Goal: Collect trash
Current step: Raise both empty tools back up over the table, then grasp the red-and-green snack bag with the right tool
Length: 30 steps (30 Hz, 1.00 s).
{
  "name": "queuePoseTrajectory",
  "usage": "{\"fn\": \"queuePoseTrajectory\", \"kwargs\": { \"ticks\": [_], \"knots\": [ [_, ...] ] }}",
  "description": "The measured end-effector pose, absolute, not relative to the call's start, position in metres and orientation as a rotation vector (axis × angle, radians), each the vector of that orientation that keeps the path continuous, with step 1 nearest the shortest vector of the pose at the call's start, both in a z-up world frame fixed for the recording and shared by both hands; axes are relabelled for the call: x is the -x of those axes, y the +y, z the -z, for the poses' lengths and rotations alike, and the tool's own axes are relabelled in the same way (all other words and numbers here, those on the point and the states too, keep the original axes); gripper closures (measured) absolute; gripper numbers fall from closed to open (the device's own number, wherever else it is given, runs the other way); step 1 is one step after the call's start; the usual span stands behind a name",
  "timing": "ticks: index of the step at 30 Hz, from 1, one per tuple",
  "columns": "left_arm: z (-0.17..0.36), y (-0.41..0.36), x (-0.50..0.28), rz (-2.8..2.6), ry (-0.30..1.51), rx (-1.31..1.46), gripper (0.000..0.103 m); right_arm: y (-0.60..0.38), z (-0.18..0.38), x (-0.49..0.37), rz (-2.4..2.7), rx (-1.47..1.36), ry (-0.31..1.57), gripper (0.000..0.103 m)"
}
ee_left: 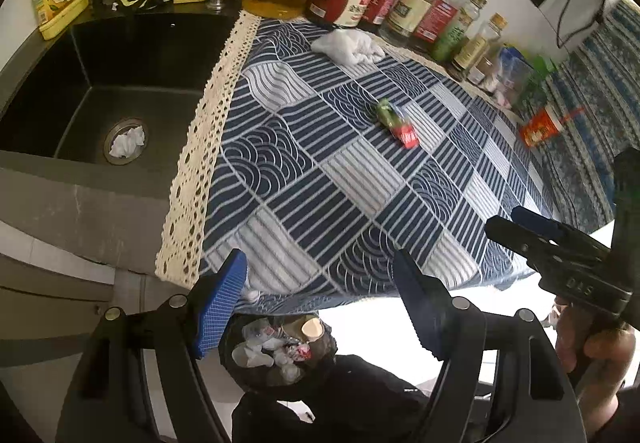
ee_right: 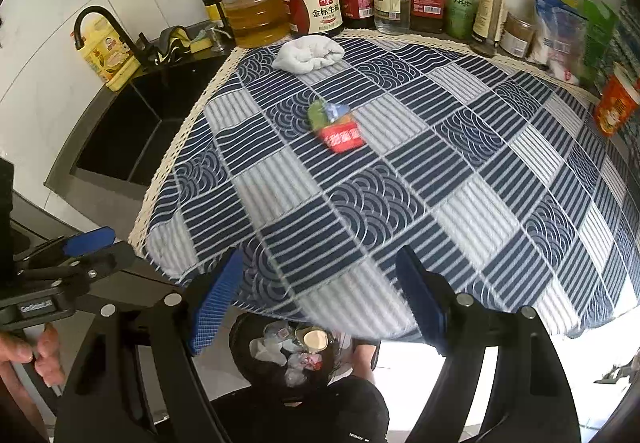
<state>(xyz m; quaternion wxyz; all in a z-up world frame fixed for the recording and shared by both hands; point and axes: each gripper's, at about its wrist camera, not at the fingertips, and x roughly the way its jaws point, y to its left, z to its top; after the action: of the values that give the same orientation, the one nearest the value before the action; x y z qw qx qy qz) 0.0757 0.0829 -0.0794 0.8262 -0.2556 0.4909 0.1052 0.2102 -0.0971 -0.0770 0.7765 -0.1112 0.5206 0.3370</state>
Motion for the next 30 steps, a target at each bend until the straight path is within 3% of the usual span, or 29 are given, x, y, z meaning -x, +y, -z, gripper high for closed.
{"fn": "queuePoseTrajectory", "kwargs": {
  "ticks": [13,30],
  "knots": [
    [0.081,0.086,-0.106,-0.382,1.061,0.588,0.026,-0.067,0.121,-0.299,-0.896,0.225,1.179,0.025],
    [0.09,0.09,-0.125,-0.527,1.105,0.647,0.024,-0.012,0.155,-0.347,-1.039,0.257,1.165,0.027]
  ]
}}
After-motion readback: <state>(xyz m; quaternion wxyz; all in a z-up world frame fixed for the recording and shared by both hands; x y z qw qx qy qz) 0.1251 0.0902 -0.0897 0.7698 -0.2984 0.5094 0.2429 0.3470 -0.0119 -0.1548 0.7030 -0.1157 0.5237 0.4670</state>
